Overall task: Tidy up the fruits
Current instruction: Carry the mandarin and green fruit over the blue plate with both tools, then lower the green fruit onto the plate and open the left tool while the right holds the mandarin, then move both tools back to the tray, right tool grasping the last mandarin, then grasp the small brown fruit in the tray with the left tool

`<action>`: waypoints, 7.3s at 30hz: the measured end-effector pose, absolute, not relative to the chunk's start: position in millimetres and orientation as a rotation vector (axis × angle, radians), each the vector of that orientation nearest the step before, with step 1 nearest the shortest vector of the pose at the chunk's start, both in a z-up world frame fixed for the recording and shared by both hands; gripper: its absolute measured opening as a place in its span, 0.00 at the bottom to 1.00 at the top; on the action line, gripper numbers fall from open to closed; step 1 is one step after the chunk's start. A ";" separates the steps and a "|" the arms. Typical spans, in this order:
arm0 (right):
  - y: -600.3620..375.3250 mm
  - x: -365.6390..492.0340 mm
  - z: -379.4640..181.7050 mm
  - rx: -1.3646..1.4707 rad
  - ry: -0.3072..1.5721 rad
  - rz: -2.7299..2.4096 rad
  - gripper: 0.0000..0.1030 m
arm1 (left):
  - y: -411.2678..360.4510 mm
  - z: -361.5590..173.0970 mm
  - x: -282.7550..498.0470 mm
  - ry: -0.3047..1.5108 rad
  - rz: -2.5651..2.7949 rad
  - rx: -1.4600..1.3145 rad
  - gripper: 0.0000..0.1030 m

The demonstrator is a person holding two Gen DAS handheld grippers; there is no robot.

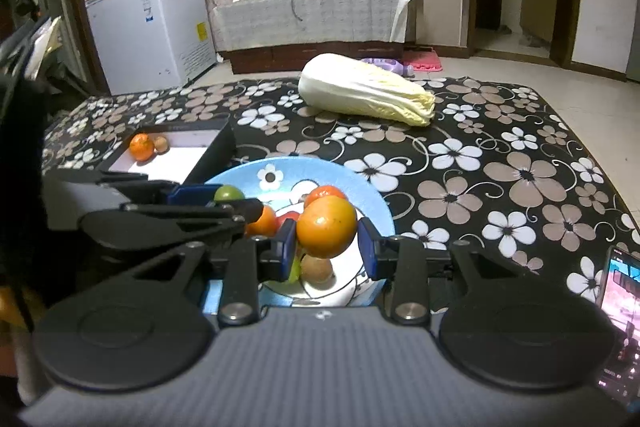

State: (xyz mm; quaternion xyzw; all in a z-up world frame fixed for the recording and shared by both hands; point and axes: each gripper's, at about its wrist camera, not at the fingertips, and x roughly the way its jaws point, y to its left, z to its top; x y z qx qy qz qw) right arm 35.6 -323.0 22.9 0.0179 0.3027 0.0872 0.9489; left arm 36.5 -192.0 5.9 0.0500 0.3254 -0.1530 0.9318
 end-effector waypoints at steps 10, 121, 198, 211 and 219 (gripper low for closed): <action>-330.3 34.4 34.5 0.122 0.495 0.159 0.36 | -204.7 2.5 30.5 0.669 -0.355 0.120 0.35; -137.4 166.9 2.7 0.014 0.586 0.475 0.41 | 2.9 0.4 50.9 0.695 -0.034 0.050 0.60; -215.6 152.5 35.6 0.158 0.590 0.533 0.38 | 19.8 -12.0 176.4 0.784 0.096 -0.134 0.31; -209.4 131.1 35.0 0.164 0.600 0.530 0.38 | 22.6 -18.9 159.0 0.785 0.012 -0.117 0.49; -212.5 139.3 35.4 0.193 0.602 0.557 0.38 | 3.8 13.4 106.4 0.630 -0.022 -0.028 0.59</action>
